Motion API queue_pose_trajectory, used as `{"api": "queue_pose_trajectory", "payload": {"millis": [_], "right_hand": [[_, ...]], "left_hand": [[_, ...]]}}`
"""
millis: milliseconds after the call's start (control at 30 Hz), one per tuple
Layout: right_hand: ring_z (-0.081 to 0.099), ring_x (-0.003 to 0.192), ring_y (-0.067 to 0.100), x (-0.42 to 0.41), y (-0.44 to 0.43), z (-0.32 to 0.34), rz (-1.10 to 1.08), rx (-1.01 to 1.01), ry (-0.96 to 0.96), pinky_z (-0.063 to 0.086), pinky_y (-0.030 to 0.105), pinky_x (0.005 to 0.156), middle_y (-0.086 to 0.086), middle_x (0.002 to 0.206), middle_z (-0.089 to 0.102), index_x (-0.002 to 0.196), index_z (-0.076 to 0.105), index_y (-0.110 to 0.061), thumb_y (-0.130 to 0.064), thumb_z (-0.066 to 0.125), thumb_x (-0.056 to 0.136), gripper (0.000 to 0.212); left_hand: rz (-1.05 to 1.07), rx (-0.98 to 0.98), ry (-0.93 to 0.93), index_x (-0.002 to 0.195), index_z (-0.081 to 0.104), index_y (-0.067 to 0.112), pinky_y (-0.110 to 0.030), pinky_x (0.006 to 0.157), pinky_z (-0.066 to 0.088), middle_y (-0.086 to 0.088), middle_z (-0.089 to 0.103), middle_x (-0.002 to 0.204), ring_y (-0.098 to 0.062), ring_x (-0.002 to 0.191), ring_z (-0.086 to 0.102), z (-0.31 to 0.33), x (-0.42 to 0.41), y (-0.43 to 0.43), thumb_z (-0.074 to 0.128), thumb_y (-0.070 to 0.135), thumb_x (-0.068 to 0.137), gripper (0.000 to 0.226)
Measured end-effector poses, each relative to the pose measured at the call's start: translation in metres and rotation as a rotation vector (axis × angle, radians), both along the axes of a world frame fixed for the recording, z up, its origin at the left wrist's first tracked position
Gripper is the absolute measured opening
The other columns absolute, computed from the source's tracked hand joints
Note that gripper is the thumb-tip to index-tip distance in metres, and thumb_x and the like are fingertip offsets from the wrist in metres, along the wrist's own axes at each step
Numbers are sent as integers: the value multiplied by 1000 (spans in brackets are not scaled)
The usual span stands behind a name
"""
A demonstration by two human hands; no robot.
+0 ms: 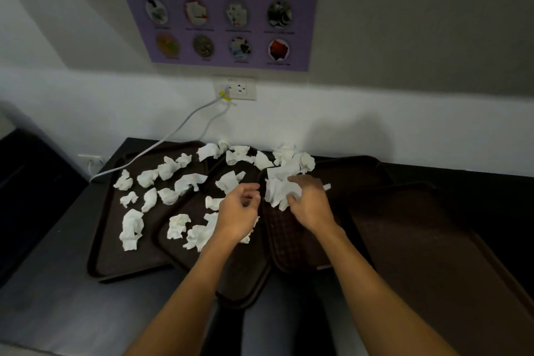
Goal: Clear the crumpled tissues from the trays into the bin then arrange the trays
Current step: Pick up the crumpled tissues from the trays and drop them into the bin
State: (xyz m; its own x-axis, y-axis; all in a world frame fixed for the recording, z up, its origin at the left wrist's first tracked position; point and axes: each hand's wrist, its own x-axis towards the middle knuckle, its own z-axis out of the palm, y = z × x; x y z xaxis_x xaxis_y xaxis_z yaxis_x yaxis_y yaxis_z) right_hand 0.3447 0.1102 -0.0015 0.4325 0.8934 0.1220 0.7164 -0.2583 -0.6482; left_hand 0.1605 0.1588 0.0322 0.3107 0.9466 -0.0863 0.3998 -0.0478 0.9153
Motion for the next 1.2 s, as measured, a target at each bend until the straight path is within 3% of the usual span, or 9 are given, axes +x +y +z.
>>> {"api": "queue_pose_trajectory", "payload": {"millis": [200, 433, 567, 767, 833, 967, 1000, 1100, 1200], "right_hand": [[41, 131, 34, 3, 31, -17, 105, -251, -278, 35, 45, 109, 7, 139, 53, 142, 56, -24, -52, 71, 87, 64], [52, 108, 25, 6, 31, -32, 71, -79, -185, 42, 40, 97, 1, 111, 60, 105, 77, -26, -25, 74, 89, 17], [49, 97, 20, 12, 21, -25, -22, 99, -112, 47, 37, 82, -1, 104, 61, 88, 75, -22, -20, 76, 85, 3], [65, 81, 4, 33, 3, 16, -148, 205, 318, 47, 11, 66, -7, 89, 68, 95, 67, -18, -14, 63, 96, 6], [65, 81, 4, 43, -2, 21, -183, 197, 361, 49, 9, 64, -4, 91, 67, 99, 66, -17, -9, 60, 96, 11], [69, 93, 9, 61, -14, 18, -211, 230, 391, 57, 21, 79, -3, 103, 69, 109, 72, -18, 6, 52, 88, 38], [68, 95, 9, 65, -19, 18, -210, 228, 380, 56, 18, 81, -3, 105, 68, 110, 74, -15, 8, 51, 88, 39], [66, 89, 4, 72, -35, 19, -212, 159, 329, 46, 1, 72, -1, 101, 69, 100, 78, -8, 8, 50, 87, 34], [62, 81, -2, 73, -50, 12, -176, 11, 397, 45, 1, 63, -4, 105, 68, 106, 78, -12, -4, 59, 89, 27]], "left_hand": [[37, 3, 22, 119, 69, 28, -17, 82, 49, 13, 70, 110, -2, 102, 65, -12, 1, 13, 63, 22, 98, 22], [44, -7, 12, 120, 69, 25, -10, 75, 46, 11, 69, 109, 0, 99, 65, -18, 6, 16, 63, 20, 99, 23], [54, 3, 14, 119, 69, 24, -5, 72, 47, 12, 69, 108, 2, 95, 64, -21, 10, 15, 63, 20, 99, 21], [51, 13, -11, 119, 69, 22, -13, 78, 51, 8, 70, 107, -2, 95, 65, -22, 20, 14, 62, 16, 99, 23], [44, 17, -13, 119, 69, 21, -17, 81, 53, 7, 71, 107, -4, 96, 66, -23, 25, 15, 63, 15, 98, 23], [23, 25, -6, 119, 69, 20, -6, 74, 48, 9, 71, 108, -2, 97, 66, -24, 36, 13, 63, 15, 98, 23], [16, 26, -2, 119, 69, 21, -6, 73, 47, 9, 71, 107, -2, 97, 66, -24, 39, 12, 63, 15, 98, 23], [-4, 27, 7, 115, 69, 26, -9, 76, 46, 10, 71, 106, -3, 98, 66, -26, 44, 10, 63, 16, 97, 21], [-14, 25, -3, 112, 69, 28, -15, 82, 50, 9, 71, 106, -5, 100, 66, -29, 48, 7, 63, 15, 97, 20]]}}
